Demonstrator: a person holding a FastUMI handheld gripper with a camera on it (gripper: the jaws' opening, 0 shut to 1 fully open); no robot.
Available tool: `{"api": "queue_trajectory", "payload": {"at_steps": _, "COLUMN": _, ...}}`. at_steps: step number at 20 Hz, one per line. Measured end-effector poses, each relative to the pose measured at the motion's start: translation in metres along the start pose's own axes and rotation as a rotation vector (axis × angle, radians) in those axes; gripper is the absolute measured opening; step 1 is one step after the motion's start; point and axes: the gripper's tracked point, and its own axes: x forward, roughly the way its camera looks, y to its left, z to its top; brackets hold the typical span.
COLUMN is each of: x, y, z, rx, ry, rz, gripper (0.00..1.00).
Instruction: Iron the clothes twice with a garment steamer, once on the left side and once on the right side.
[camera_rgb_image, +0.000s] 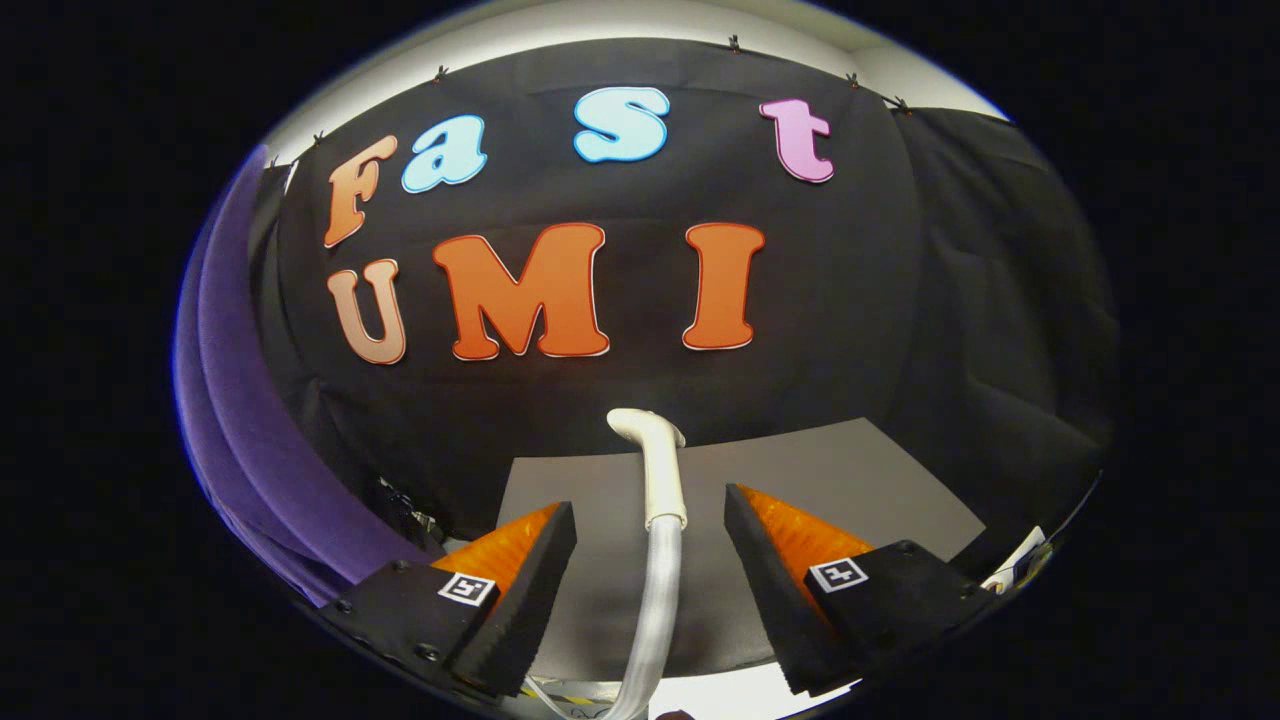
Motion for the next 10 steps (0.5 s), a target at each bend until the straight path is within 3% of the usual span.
{"api": "queue_trajectory", "payload": {"at_steps": 4, "x": 0.053, "y": -0.011, "z": -0.013, "rx": 0.010, "ry": 0.084, "rz": -0.001, "gripper": 0.99}}
{"api": "queue_trajectory", "payload": {"at_steps": 10, "x": 0.095, "y": -0.007, "z": -0.035, "rx": 0.032, "ry": 0.197, "rz": 0.026, "gripper": 0.99}}
